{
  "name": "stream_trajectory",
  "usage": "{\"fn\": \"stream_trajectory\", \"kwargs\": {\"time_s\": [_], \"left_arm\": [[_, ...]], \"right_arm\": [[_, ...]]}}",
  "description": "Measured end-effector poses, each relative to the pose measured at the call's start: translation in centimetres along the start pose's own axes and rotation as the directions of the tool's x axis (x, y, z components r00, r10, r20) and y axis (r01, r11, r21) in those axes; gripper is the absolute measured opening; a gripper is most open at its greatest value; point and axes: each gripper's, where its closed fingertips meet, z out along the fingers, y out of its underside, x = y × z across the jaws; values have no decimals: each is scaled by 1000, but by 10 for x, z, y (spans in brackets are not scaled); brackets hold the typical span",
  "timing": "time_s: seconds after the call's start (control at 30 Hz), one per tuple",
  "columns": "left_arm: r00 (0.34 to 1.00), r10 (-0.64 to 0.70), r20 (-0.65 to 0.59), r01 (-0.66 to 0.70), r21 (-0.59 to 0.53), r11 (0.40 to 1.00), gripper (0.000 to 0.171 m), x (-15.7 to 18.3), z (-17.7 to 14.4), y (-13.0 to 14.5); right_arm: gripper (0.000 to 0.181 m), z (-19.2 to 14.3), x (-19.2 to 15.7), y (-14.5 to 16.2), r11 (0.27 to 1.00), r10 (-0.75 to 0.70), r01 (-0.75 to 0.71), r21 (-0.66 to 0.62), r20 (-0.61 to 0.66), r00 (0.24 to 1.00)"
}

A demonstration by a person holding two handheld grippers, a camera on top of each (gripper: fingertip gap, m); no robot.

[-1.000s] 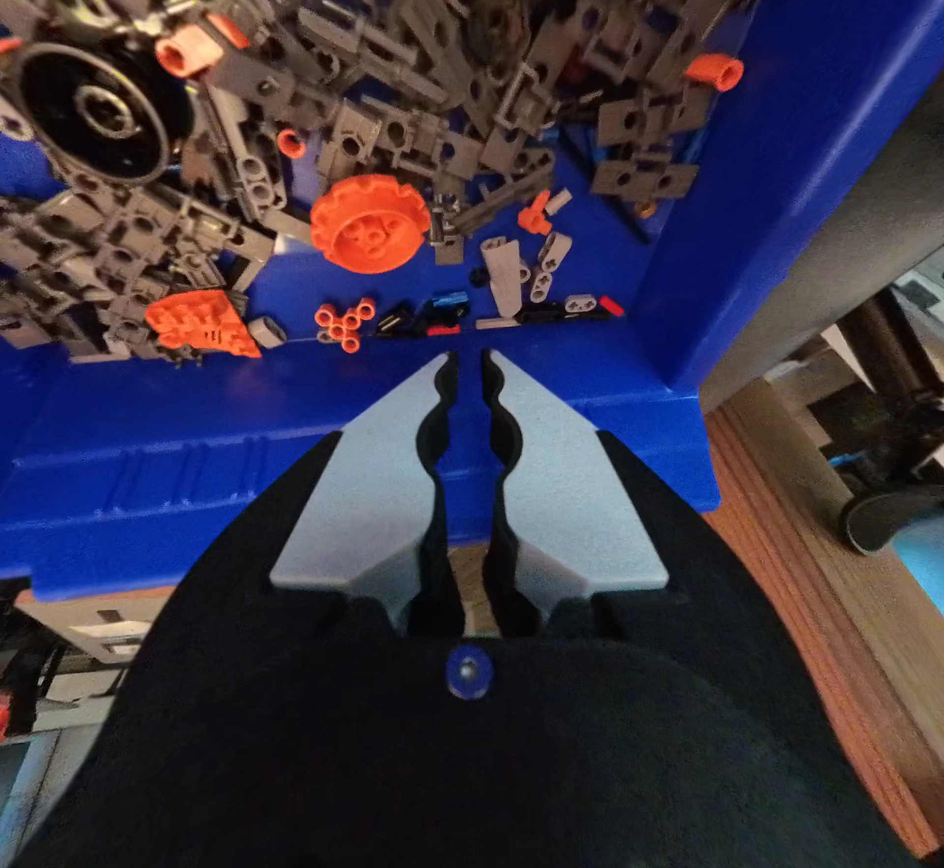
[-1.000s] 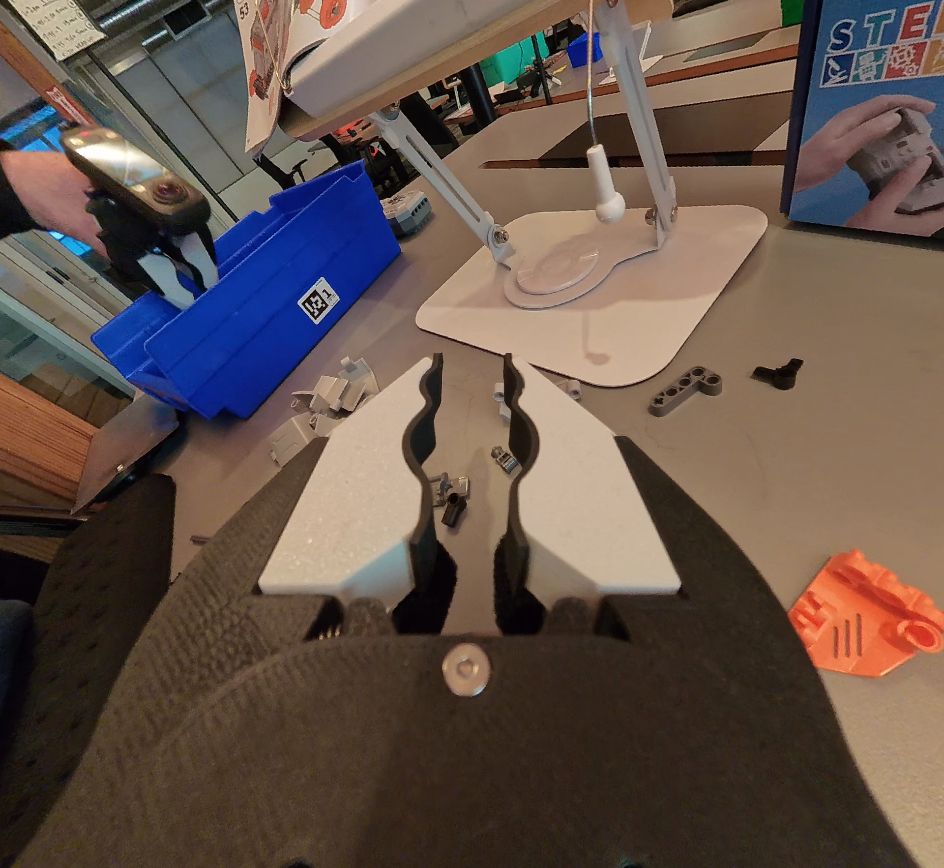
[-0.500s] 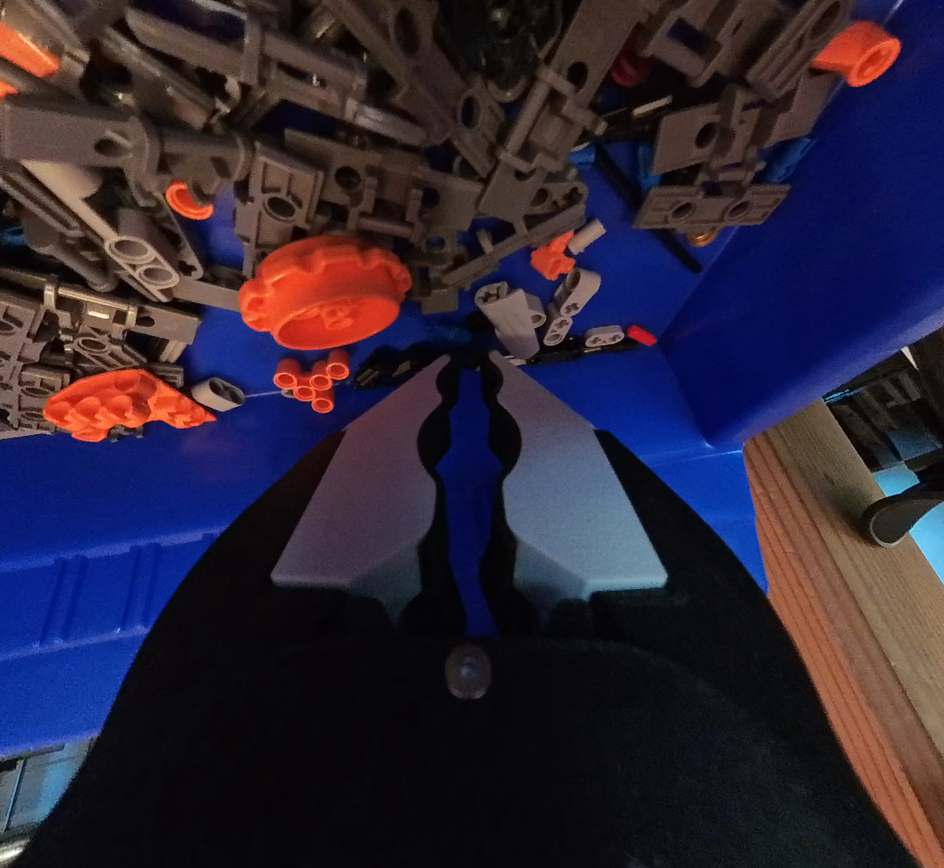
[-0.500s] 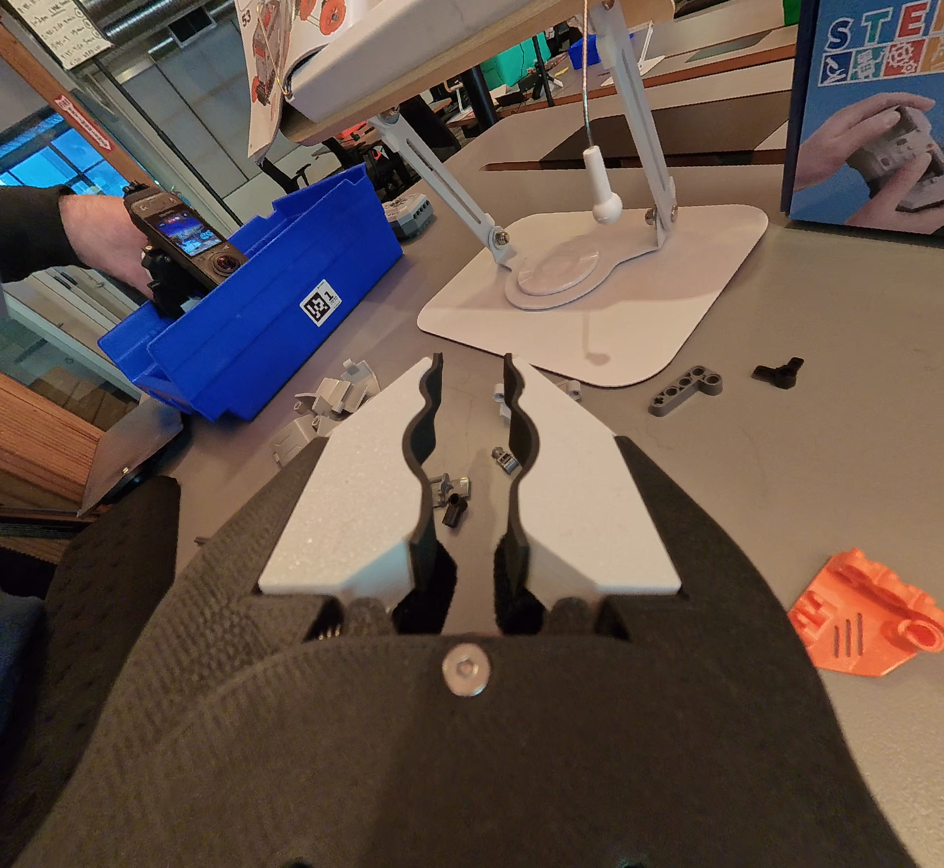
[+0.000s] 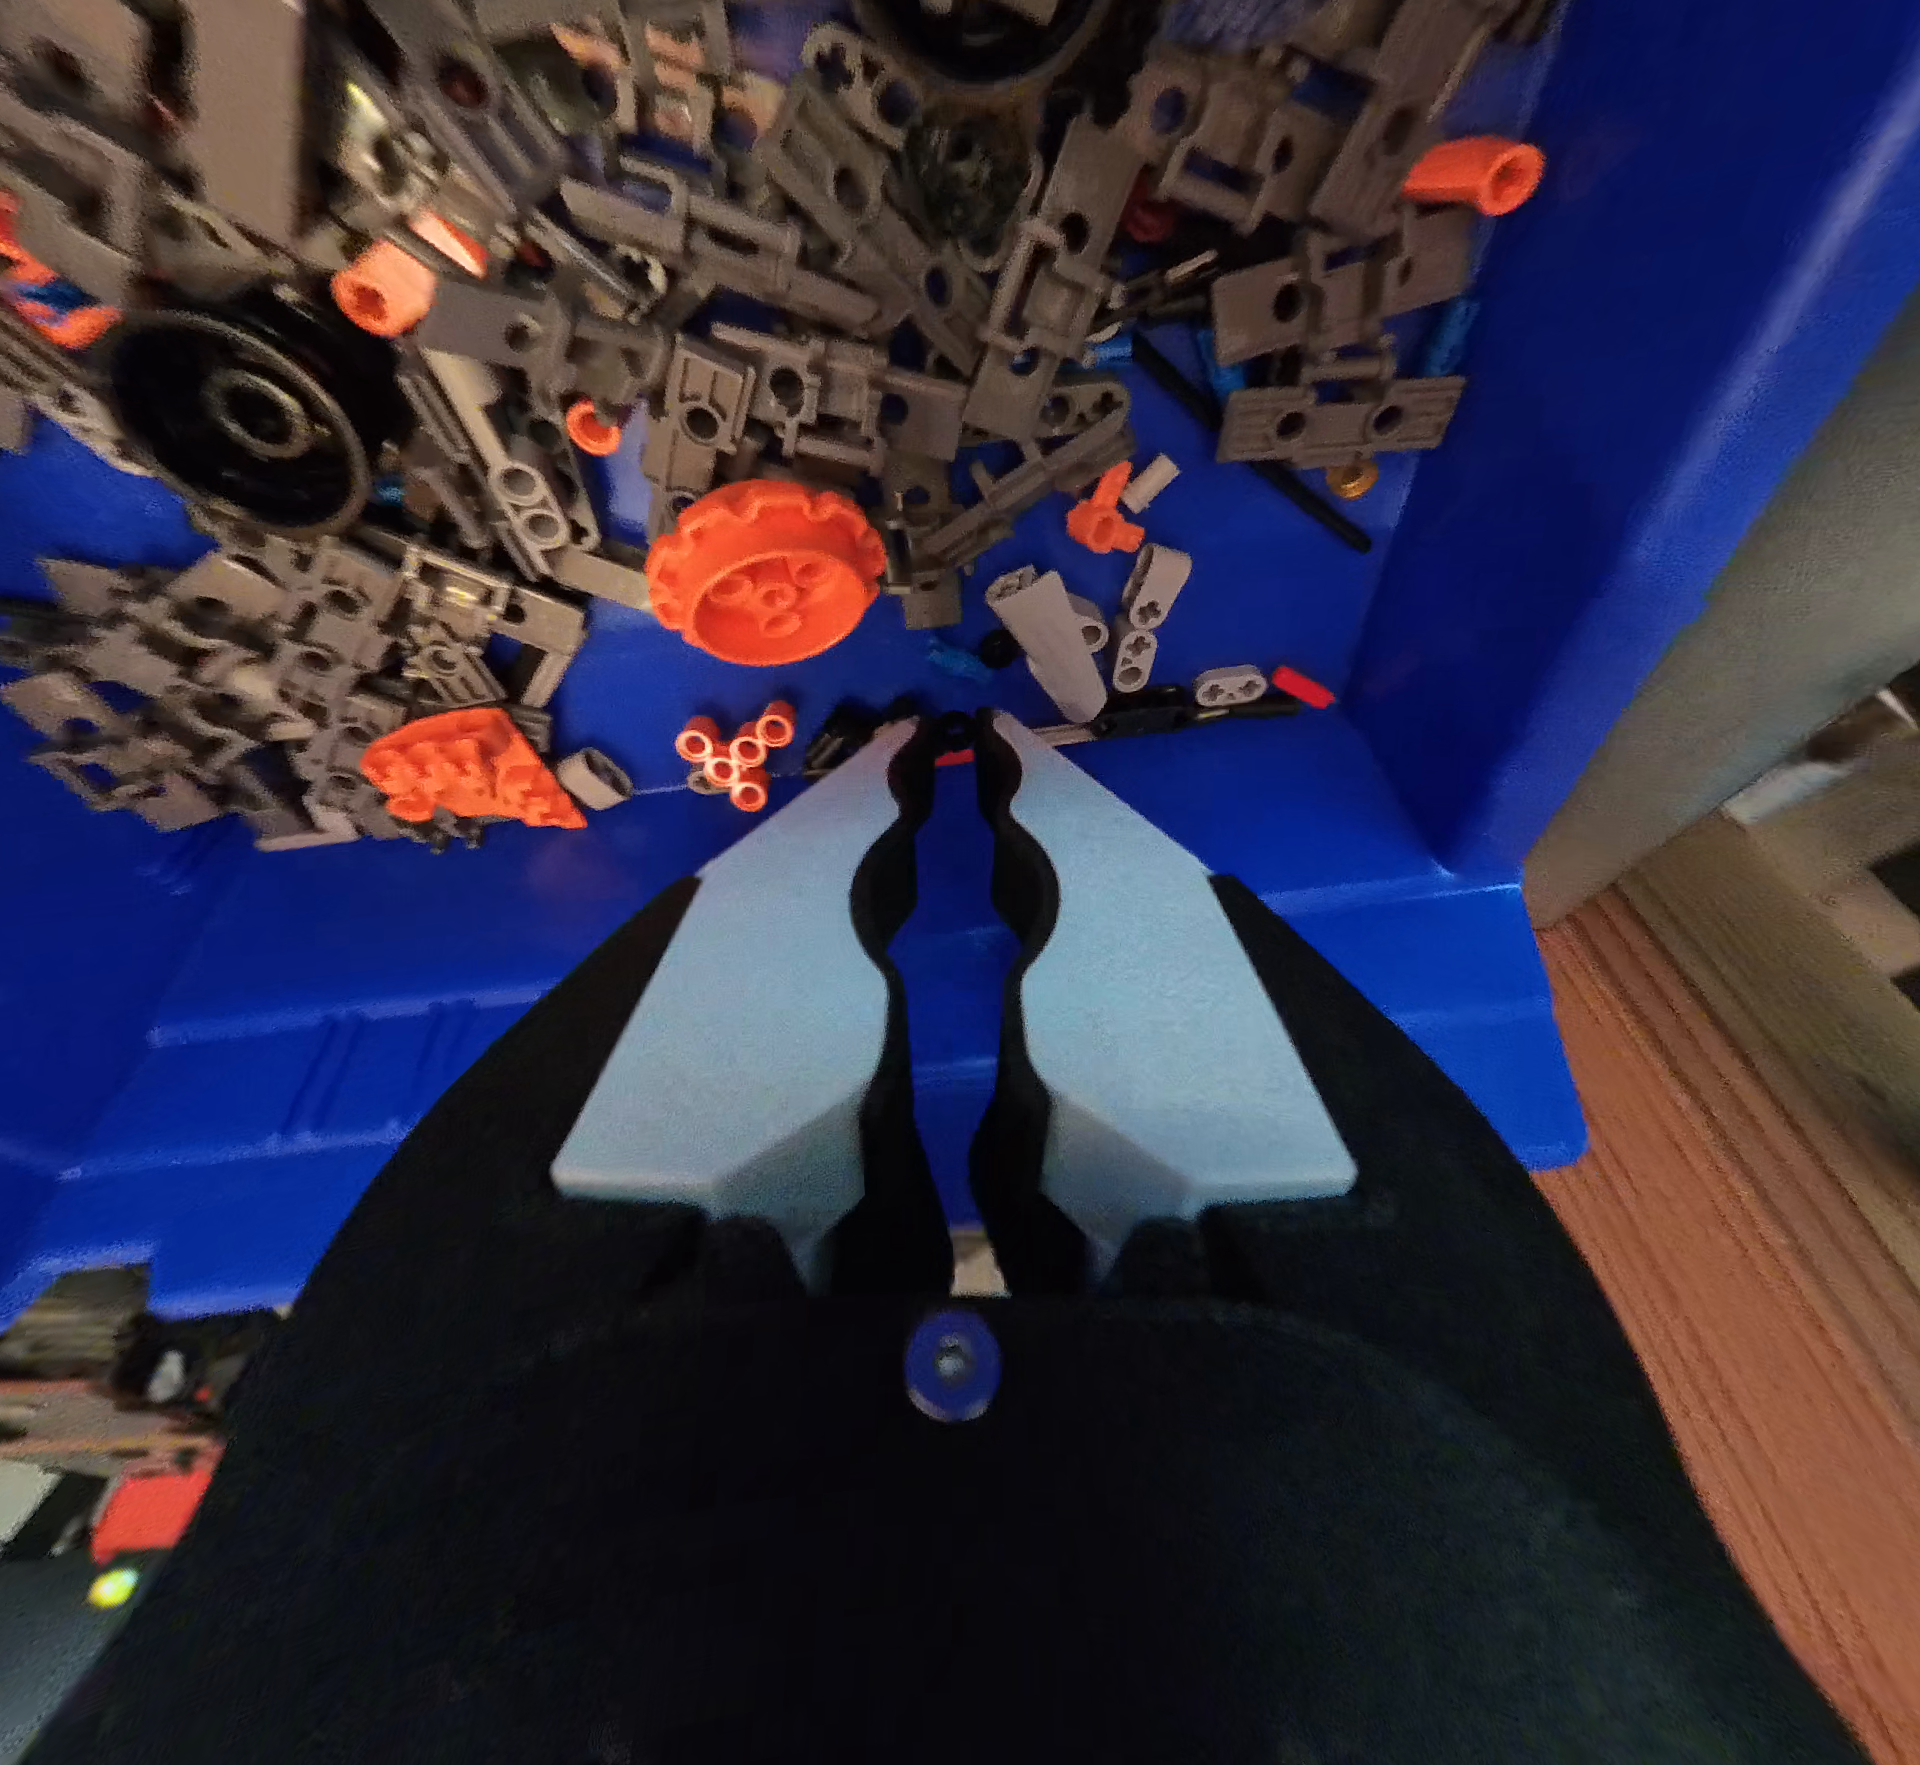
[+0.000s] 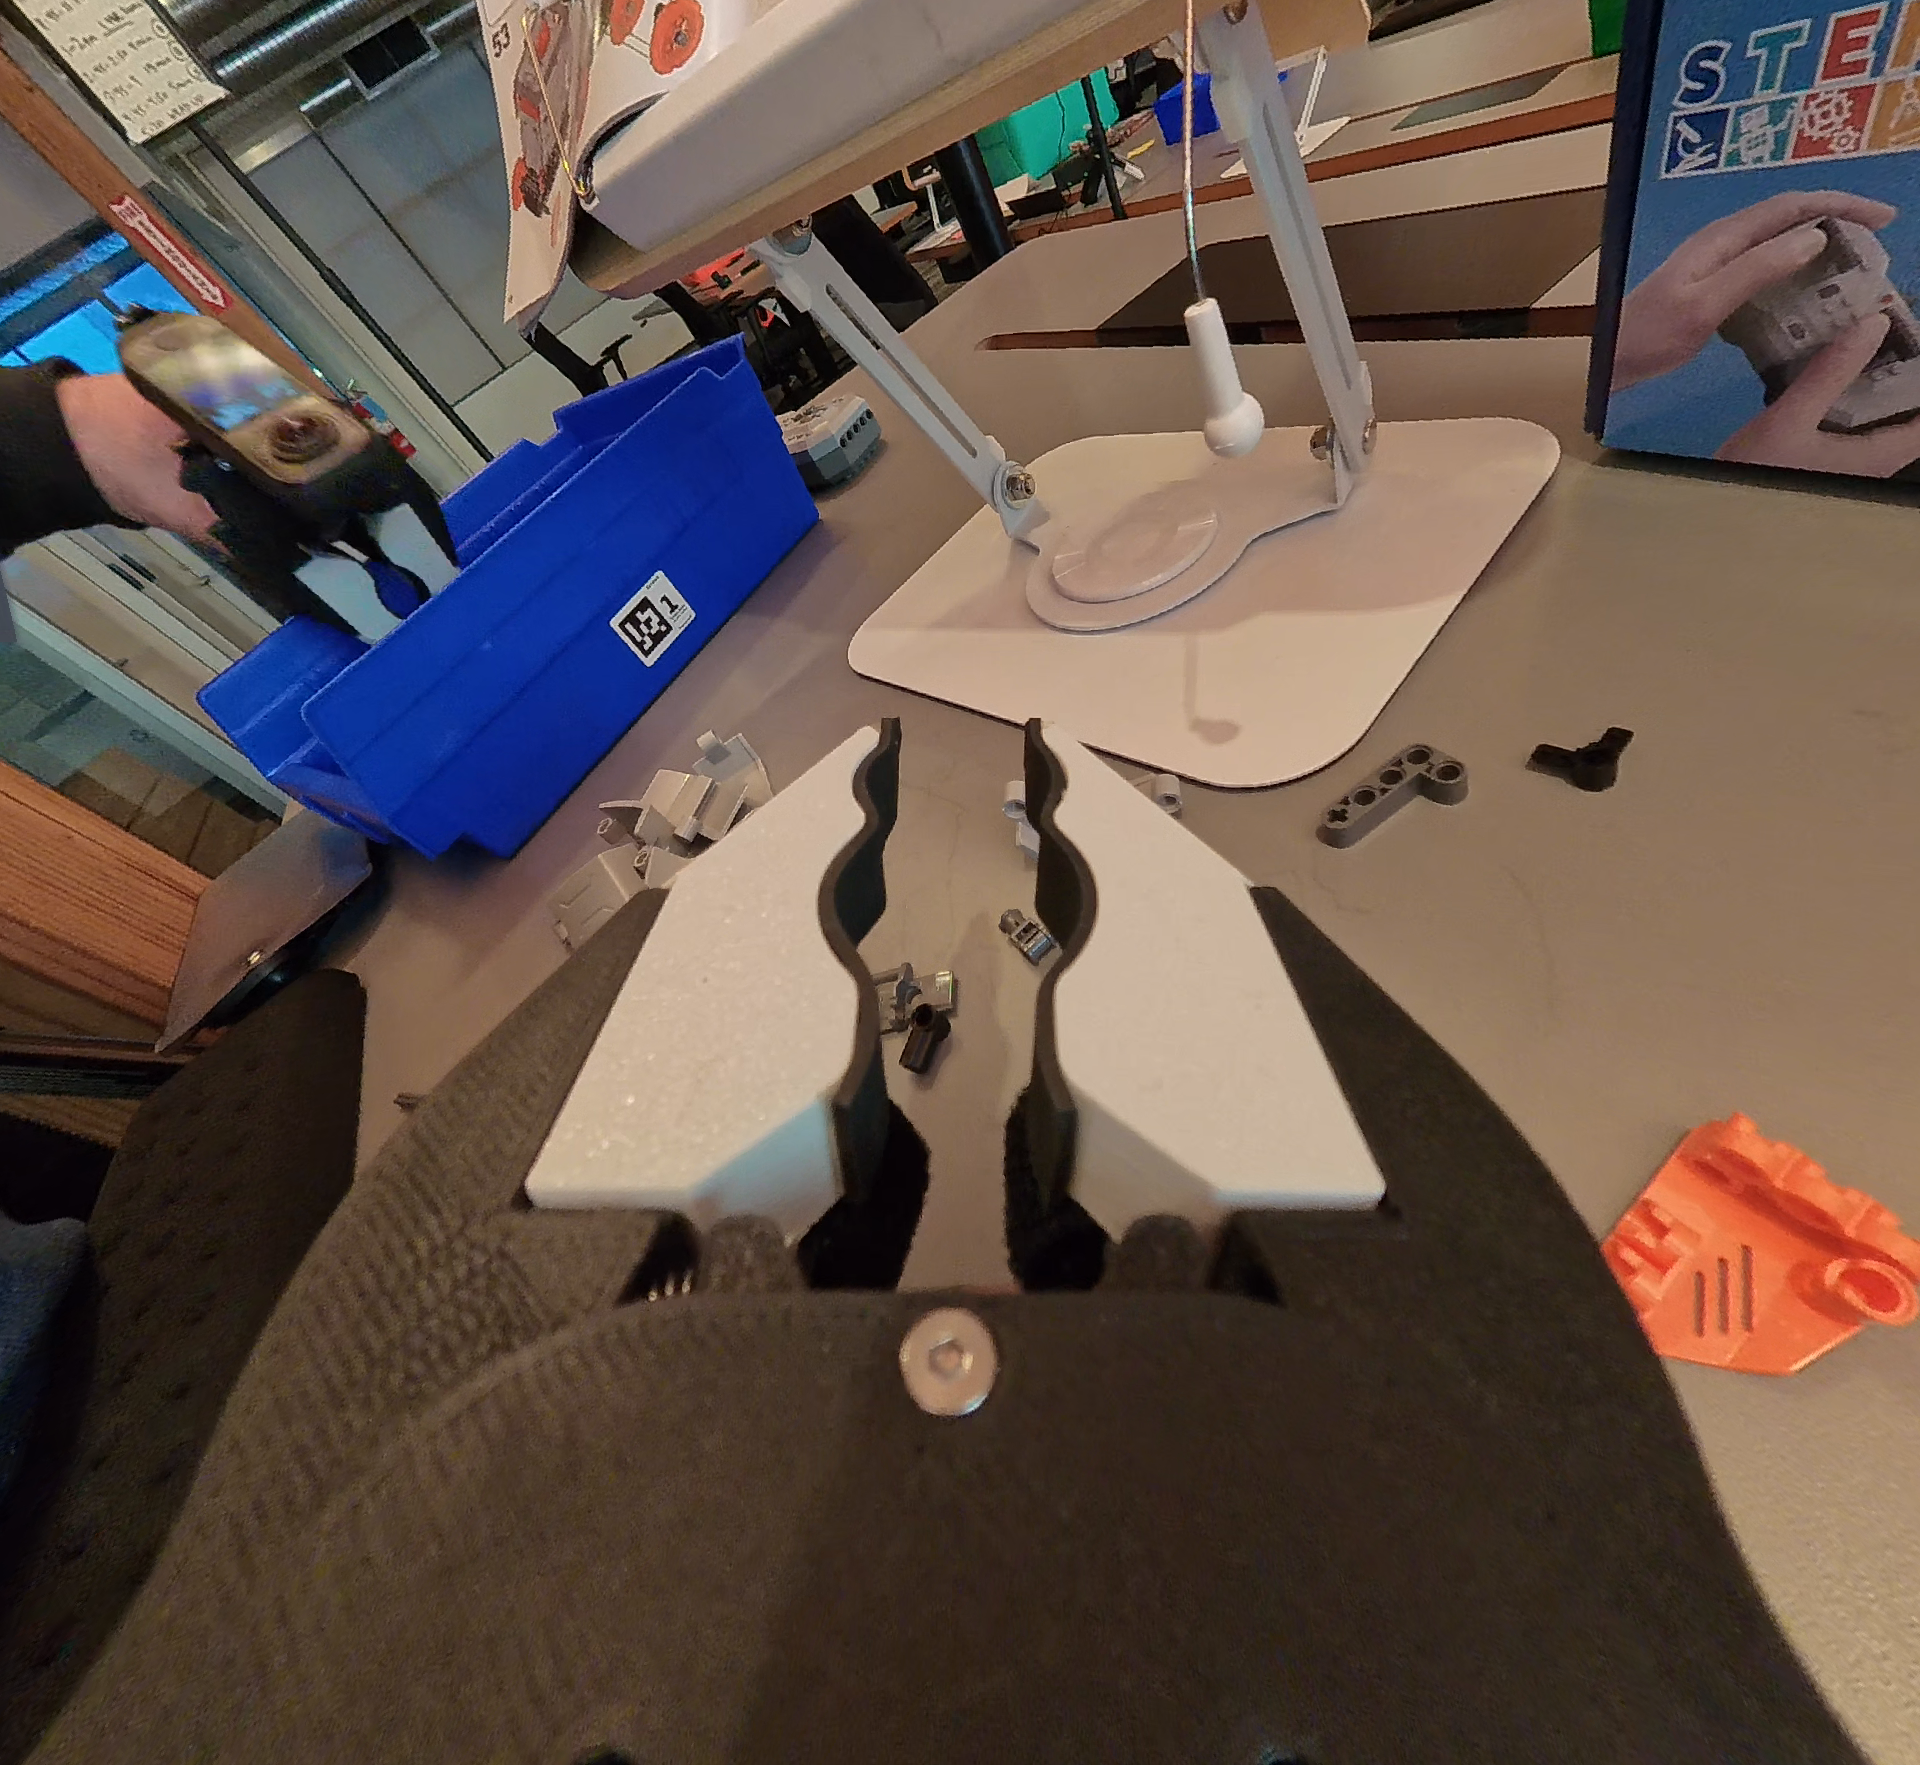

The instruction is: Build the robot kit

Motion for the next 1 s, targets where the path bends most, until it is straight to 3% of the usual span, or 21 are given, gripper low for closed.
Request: {"fn": "stream_trajectory", "kwargs": {"time_s": [0.33,0.53,0.67,0.87,1.0], "left_arm": [[986,76,148,-104,192,976,7,7,-58,-27],[950,153,271,-248,364,898,7,38,-121,-98],[928,173,331,-319,459,829,6,59,-144,-136],[945,138,295,-291,572,767,7,69,-156,-150],[969,130,211,-237,640,731,7,98,-154,-186]], "right_arm": [[21,0,0,0,1000,1,-1,1,0,1000],[21,0,0,0,1000,-1,1,-1,0,1000],[21,0,0,0,1000,-1,1,-2,0,1000],[21,0,-1,0,1000,-6,6,-2,0,1000],[21,0,-1,1,1000,-8,8,-4,-1,1000]]}}
